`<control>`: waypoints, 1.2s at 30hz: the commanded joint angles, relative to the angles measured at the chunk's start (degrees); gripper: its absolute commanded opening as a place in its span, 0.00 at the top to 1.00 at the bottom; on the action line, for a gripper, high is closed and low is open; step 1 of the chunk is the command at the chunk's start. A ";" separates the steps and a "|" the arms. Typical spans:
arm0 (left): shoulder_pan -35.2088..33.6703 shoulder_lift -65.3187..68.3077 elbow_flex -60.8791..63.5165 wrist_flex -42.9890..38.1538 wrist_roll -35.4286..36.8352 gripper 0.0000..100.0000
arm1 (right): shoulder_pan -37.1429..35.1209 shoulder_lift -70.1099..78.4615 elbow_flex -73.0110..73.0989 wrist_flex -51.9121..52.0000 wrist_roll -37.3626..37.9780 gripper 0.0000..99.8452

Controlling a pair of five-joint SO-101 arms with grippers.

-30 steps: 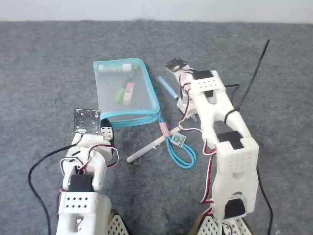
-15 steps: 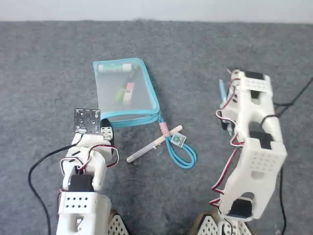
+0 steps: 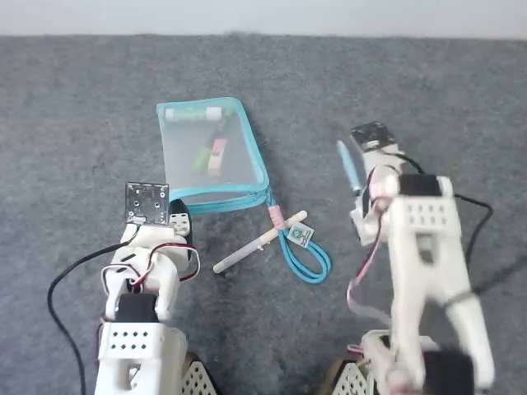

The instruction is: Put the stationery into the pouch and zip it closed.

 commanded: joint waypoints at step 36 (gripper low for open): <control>0.53 -0.97 -2.33 -1.32 0.79 0.99 | -27.65 6.99 -12.84 4.97 -6.86 0.99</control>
